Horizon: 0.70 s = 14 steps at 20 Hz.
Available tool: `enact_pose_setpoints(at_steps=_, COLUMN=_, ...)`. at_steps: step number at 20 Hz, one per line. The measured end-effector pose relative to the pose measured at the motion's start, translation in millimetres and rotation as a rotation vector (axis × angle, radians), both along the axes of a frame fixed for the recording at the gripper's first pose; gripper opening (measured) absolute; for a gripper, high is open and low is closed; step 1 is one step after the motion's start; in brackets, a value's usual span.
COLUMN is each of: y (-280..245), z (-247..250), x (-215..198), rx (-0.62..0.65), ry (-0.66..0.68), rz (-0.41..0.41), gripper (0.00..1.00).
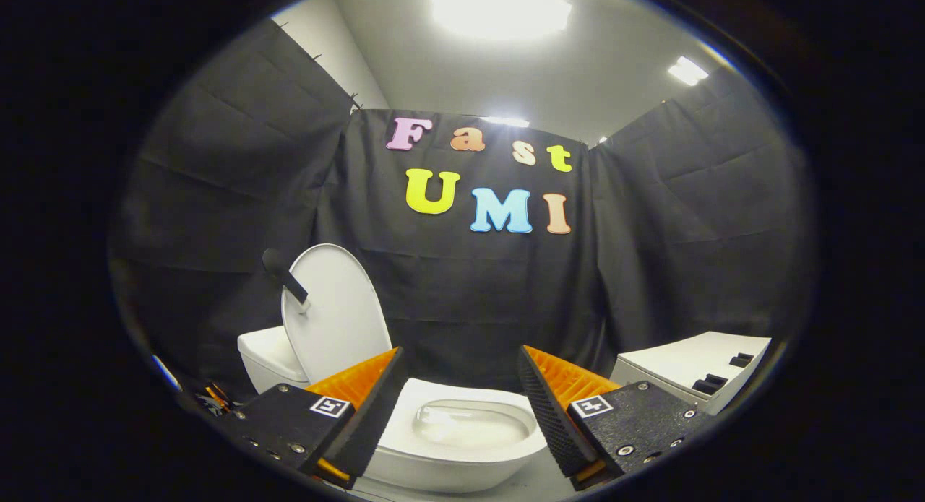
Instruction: Open the toilet lid.
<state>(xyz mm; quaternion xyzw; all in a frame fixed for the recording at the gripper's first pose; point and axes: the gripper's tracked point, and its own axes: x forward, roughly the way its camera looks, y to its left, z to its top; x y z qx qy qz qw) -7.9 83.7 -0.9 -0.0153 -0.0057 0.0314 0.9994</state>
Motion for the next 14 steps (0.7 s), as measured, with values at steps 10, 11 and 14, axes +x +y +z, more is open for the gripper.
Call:
enact_pose_setpoints(at_steps=10, y=-1.6, z=-3.3, x=-5.1, rx=0.008, ry=0.025, rz=-0.009, gripper=0.95)
enact_pose_setpoints(at_steps=11, y=-2.6, z=-3.1, x=-3.9, rx=0.007, ry=0.026, rz=-0.01, gripper=0.95)
enact_pose_setpoints(at_steps=14, y=-2.9, z=-2.1, x=-4.7, rx=0.013, ry=0.027, rz=-0.011, gripper=0.95)
